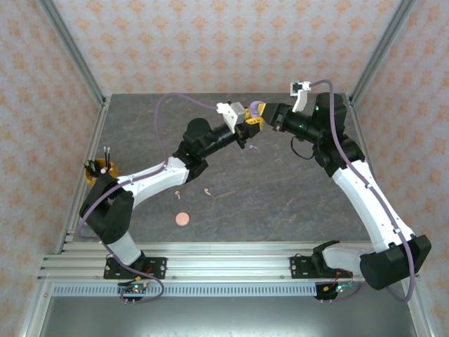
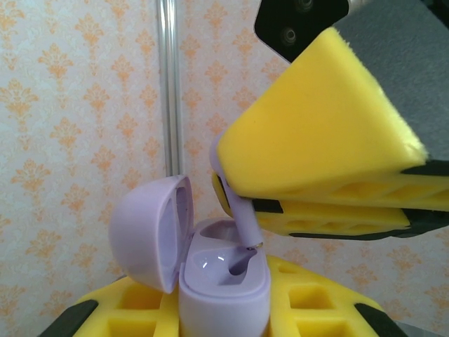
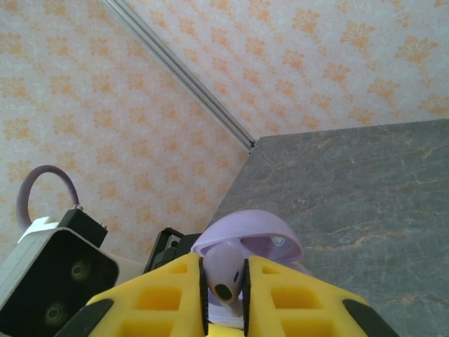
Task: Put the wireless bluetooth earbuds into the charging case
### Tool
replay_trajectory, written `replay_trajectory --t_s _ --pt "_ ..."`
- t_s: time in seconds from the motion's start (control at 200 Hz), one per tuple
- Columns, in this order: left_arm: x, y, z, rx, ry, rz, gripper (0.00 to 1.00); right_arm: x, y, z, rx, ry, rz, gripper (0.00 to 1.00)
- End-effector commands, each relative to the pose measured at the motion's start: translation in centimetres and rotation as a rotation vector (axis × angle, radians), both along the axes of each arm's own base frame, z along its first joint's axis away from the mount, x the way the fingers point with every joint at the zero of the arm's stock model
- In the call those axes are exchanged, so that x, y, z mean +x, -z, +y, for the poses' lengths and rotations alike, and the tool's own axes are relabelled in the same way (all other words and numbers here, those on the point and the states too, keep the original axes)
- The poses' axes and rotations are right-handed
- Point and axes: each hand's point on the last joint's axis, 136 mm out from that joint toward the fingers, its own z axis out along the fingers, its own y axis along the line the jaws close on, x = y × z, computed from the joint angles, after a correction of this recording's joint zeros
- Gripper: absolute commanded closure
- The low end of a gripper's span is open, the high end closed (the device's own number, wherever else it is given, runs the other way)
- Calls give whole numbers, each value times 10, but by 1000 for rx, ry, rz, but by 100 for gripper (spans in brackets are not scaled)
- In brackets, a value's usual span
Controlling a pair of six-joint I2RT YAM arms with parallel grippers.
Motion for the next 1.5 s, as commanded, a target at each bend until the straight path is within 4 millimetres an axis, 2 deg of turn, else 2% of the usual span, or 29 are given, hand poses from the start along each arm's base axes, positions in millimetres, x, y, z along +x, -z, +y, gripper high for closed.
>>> replay_trajectory --t_s 0.0,0.445,0.656,0.911,0.946,1.106,1.266,1.496 --pt "-8 -28 4 -43 11 -63 100 2 5 -2 -33 20 -12 81" --pt "-8 -29 6 -48 2 -66 100 0 5 -4 -42 21 -13 83" --pt "-5 -34 11 -64 -29 -76 100 -8 8 -1 -59 -18 -14 83" --pt "-1 -39 15 -90 -49 -77 100 -12 22 0 -91 -41 7 83" --pt "0 -40 16 -92 -52 -77 100 -19 15 -3 -84 -41 -17 83" --pt "1 -41 17 -97 -61 -76 100 -23 20 -4 -92 -41 -10 84" --pt "1 -41 17 -98 -56 -74 100 -22 23 -6 -98 -29 -1 84" --pt "-2 -35 12 -89 -24 -56 100 -15 13 -4 -88 -19 -10 83"
